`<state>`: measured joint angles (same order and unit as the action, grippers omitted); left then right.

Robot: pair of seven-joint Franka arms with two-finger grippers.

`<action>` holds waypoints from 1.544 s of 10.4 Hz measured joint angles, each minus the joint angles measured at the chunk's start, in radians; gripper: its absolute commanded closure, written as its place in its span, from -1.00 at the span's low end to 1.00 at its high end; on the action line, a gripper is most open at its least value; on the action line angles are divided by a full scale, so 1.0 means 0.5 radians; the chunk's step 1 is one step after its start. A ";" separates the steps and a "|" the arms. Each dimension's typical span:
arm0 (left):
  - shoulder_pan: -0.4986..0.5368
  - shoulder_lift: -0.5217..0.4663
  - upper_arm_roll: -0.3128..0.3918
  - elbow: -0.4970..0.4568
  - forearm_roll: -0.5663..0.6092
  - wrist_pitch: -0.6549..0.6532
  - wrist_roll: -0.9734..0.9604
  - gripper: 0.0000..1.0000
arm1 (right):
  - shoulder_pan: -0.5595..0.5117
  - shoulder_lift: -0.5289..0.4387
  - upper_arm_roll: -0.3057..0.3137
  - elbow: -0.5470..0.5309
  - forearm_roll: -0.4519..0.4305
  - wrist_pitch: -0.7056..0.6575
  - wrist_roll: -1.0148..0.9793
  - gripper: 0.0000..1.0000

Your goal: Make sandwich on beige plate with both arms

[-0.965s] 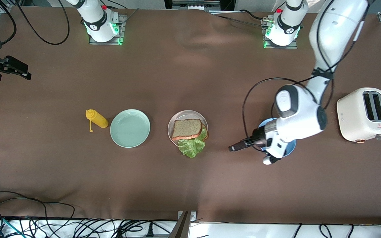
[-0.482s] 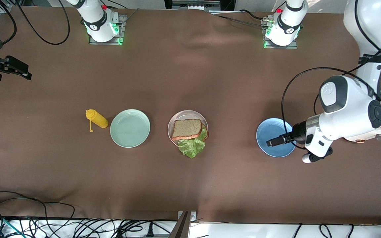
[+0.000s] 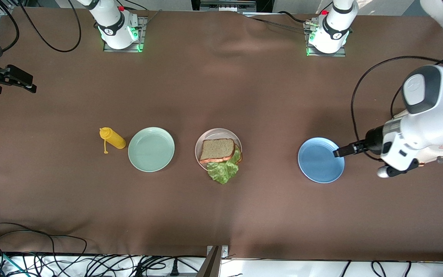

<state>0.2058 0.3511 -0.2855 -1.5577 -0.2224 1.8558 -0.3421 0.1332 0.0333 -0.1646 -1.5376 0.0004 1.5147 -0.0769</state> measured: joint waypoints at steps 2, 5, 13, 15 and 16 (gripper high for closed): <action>0.064 -0.063 0.001 0.002 0.049 -0.136 0.007 -1.00 | 0.000 0.000 0.000 0.000 0.000 0.000 0.000 -1.00; -0.037 -0.215 0.097 0.010 0.264 -0.294 0.024 -1.00 | 0.000 0.000 0.000 0.000 0.000 0.000 0.000 -1.00; -0.529 -0.452 0.692 0.009 0.273 -0.589 0.223 -1.00 | 0.001 0.000 0.001 0.000 0.000 -0.002 0.000 -1.00; -0.533 -0.497 0.689 0.012 0.277 -0.629 0.223 -1.00 | 0.001 0.000 0.001 0.000 0.000 -0.002 0.000 -1.00; -0.533 -0.546 0.692 0.013 0.280 -0.676 0.223 -1.00 | 0.001 0.000 0.002 0.000 0.000 -0.002 0.000 -1.00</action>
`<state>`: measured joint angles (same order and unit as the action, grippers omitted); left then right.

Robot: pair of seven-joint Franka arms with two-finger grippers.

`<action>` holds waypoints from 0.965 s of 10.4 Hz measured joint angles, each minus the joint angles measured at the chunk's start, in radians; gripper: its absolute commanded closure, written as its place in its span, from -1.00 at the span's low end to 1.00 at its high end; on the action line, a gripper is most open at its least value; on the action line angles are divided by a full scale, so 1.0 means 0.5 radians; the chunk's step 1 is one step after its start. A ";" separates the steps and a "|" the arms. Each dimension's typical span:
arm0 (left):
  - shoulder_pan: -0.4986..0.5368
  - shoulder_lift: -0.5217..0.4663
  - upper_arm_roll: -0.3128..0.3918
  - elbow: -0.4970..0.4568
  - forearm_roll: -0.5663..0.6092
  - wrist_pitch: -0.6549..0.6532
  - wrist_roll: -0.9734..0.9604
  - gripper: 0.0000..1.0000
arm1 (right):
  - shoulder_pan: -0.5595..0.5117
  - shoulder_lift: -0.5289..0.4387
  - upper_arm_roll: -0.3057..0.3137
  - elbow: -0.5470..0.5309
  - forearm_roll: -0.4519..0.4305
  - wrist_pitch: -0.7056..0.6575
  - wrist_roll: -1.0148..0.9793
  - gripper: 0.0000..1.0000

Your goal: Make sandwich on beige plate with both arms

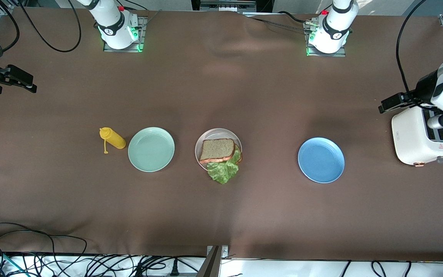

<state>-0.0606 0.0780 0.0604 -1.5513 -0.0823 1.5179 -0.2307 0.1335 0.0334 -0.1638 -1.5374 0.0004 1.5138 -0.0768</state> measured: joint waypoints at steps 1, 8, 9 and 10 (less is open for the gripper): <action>0.000 -0.051 0.003 0.000 0.016 -0.049 0.000 -1.00 | 0.000 0.000 0.000 0.000 0.000 0.000 0.000 -1.00; 0.002 -0.117 0.004 -0.008 0.119 -0.076 0.002 -1.00 | 0.000 0.000 0.000 0.000 0.000 0.000 0.000 -1.00; 0.001 -0.123 0.002 -0.013 0.120 -0.076 0.003 -1.00 | 0.000 0.000 0.000 0.000 0.000 0.000 0.000 -1.00; 0.000 -0.125 -0.001 -0.019 0.120 -0.076 0.003 -1.00 | 0.000 0.000 0.000 0.000 0.000 0.000 0.000 -1.00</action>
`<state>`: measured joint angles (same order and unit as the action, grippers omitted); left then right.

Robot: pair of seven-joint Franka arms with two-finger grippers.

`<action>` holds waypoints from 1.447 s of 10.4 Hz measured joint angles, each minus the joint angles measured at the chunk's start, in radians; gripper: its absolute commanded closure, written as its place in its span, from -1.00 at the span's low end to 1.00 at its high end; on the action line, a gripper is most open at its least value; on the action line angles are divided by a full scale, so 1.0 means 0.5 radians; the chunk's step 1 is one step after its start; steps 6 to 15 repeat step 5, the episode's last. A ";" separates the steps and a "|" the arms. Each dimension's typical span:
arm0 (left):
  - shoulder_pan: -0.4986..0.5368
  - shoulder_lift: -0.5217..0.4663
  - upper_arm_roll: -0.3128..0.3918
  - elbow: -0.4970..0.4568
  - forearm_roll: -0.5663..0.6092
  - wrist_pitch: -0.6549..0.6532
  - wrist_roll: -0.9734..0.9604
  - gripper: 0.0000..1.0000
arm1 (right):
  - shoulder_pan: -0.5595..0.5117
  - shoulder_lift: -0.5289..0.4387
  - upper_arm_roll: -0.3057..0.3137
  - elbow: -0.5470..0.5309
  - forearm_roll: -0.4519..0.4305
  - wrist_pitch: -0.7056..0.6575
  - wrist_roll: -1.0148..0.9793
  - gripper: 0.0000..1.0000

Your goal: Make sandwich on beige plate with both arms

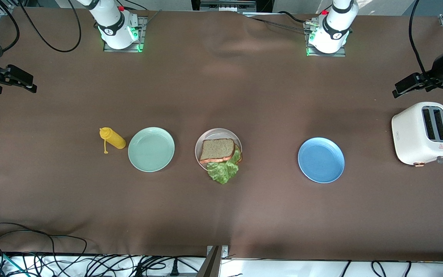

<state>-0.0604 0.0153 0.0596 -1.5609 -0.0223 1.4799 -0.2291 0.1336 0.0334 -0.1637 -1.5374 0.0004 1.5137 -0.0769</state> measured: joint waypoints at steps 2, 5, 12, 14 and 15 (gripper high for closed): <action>0.000 0.000 -0.002 -0.016 0.000 0.001 0.000 -1.00 | 0.000 0.000 0.000 0.000 0.000 0.001 0.000 -1.00; 0.000 0.000 -0.002 -0.034 0.000 0.002 0.000 -1.00 | 0.000 0.000 0.000 0.000 0.000 0.003 0.000 -1.00; 0.000 0.000 -0.002 -0.034 0.000 0.002 0.000 -1.00 | 0.000 0.000 0.000 0.000 0.000 0.003 0.000 -1.00; 0.000 0.000 -0.002 -0.034 0.000 0.002 0.000 -1.00 | 0.000 0.000 0.000 0.000 0.000 0.003 0.000 -1.00; 0.000 0.000 -0.002 -0.034 0.000 0.002 0.000 -1.00 | 0.000 0.000 0.000 0.000 0.000 0.003 0.000 -1.00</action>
